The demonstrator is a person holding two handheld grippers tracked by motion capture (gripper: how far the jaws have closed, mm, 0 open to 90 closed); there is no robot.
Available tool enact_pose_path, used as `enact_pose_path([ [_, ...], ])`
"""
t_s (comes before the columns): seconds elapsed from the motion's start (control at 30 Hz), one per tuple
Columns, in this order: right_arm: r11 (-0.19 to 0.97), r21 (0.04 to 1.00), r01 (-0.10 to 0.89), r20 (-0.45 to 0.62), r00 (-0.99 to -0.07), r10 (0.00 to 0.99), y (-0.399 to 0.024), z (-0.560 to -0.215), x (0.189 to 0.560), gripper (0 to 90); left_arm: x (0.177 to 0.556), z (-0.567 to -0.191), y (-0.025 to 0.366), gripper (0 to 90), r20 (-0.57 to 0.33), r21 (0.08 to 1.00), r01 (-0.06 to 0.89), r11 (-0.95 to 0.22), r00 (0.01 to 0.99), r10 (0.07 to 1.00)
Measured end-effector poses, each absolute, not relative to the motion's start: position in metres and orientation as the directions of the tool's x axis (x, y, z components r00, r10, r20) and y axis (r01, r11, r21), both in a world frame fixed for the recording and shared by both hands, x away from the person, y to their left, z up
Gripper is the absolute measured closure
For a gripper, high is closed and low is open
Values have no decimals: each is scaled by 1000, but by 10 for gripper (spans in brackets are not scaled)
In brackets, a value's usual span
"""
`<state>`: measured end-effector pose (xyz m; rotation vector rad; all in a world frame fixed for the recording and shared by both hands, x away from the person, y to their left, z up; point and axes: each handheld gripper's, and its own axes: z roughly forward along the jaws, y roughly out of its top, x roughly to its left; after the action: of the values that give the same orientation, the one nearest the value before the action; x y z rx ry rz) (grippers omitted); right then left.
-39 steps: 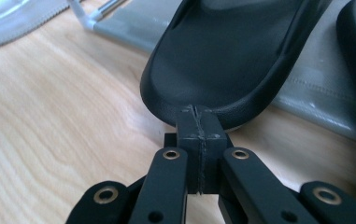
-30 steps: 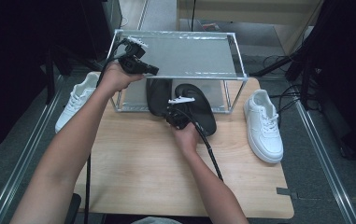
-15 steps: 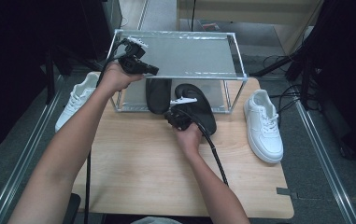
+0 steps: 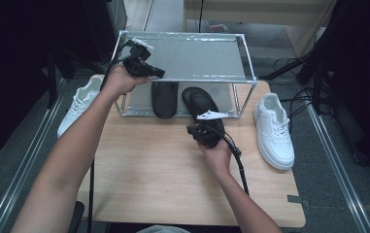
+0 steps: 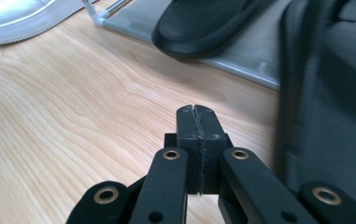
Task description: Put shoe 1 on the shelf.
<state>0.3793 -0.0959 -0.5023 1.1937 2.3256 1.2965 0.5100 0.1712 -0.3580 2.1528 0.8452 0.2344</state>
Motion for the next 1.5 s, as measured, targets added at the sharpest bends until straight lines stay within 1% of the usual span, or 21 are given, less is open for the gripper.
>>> enact_pose_path([
  [0.23, 330, 786, 523, 122, -654, 746, -124, -495, 364, 900, 511, -358, 172, 900, -124, 733, 503, -458, 761, 637],
  [0.3, 331, 793, 512, 117, -661, 741, -132, -495, 359, 900, 512, -358, 172, 900, -125, 732, 504, -459, 761, 637],
  [0.47, 317, 794, 519, 128, -653, 746, -151, -496, 346, 900, 510, -357, 171, 900, -111, 729, 498, -470, 763, 637],
  [0.67, 340, 782, 523, 94, -637, 765, -180, -498, 333, 900, 510, -357, 171, 900, -105, 730, 495, -471, 763, 638],
  [0.77, 310, 780, 544, 117, -613, 782, -192, -498, 334, 900, 510, -357, 172, 900, -115, 730, 500, -465, 761, 638],
  [0.93, 296, 775, 558, 131, -600, 789, -202, -506, 341, 900, 510, -358, 171, 900, -109, 734, 496, -465, 761, 639],
  [1.0, 314, 768, 557, 106, -595, 797, -203, -508, 344, 900, 510, -357, 172, 900, -112, 731, 500, -465, 760, 640],
  [1.3, 313, 745, 589, 124, -583, 803, -196, -512, 361, 900, 509, -357, 170, 900, -97, 730, 495, -472, 758, 645],
  [1.5, 308, 754, 580, 117, -581, 806, -191, -509, 371, 900, 508, -356, 169, 900, -84, 728, 489, -481, 759, 645],
])
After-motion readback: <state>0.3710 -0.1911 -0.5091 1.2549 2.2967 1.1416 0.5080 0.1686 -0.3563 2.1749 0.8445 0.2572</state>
